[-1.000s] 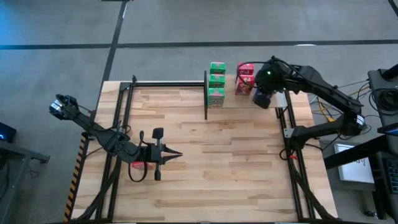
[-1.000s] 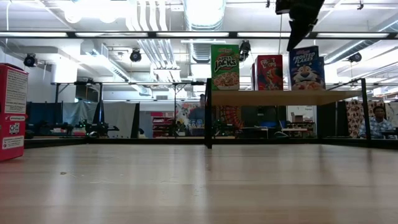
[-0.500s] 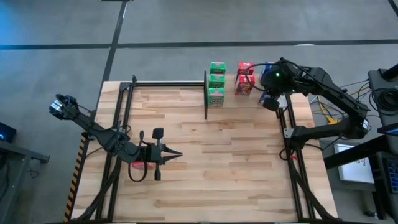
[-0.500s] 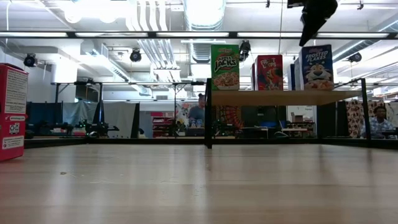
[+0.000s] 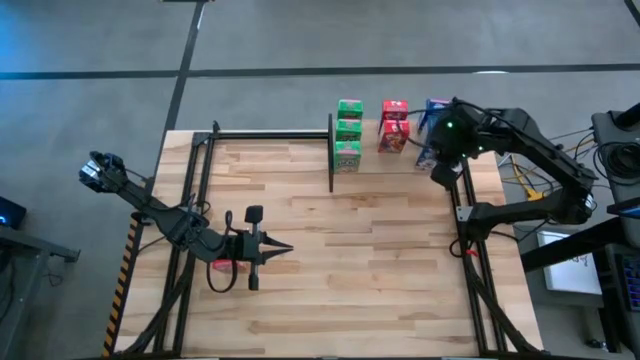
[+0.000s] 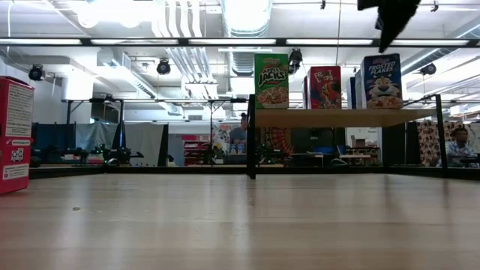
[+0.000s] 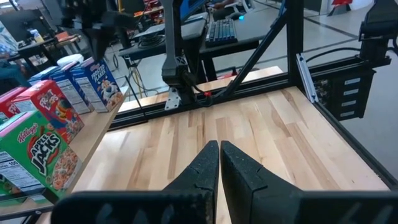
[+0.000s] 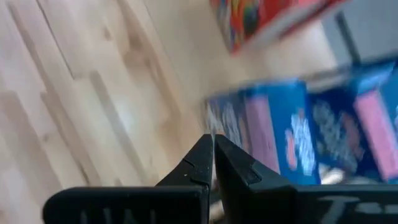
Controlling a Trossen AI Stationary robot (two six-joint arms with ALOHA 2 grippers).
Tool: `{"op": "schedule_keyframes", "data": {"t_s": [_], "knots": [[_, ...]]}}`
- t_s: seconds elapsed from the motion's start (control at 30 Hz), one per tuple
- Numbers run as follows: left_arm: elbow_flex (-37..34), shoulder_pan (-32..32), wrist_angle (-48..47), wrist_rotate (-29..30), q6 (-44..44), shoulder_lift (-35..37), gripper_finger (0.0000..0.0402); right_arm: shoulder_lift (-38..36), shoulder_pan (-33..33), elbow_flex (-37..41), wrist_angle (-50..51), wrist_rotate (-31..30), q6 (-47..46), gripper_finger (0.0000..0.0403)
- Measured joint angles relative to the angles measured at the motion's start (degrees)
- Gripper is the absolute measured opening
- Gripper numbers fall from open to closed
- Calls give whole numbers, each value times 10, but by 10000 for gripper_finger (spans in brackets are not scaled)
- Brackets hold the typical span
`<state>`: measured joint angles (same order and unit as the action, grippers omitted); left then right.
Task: Stack cereal on shelf
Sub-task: Put the blue cereal box on the shelf aligned with other blue cereal boxes
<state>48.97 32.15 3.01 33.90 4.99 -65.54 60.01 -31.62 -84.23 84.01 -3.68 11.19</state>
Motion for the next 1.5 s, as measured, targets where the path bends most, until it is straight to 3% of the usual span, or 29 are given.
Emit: {"op": "schedule_keyframes", "data": {"t_s": [0.27, 0.57, 0.77, 1.0, 1.13, 1.3, 1.5], "knots": [[0, 0, -1, 0, 0, 0, 0, 0, 0, 11, 23, -113, -37, 9], [0, 0, -1, 0, 0, 0, 0, 0, 0, 11, 31, -110, -38, 9], [0, 0, -1, 0, 0, 0, 0, -3, 0, 11, 15, -49, -55, 9], [0, 0, -1, 0, 0, 0, 0, 10, 10, 11, -99, -19, -67, 9], [0, 0, -1, 0, 0, 0, 0, 40, 10, 11, -130, -28, -58, 9], [0, 0, -2, 0, 0, 0, 0, 86, 10, 11, -89, -98, -46, 9], [0, 1, -6, 0, -1, 0, 0, 105, 10, 11, -49, -125, -38, 9]]}}
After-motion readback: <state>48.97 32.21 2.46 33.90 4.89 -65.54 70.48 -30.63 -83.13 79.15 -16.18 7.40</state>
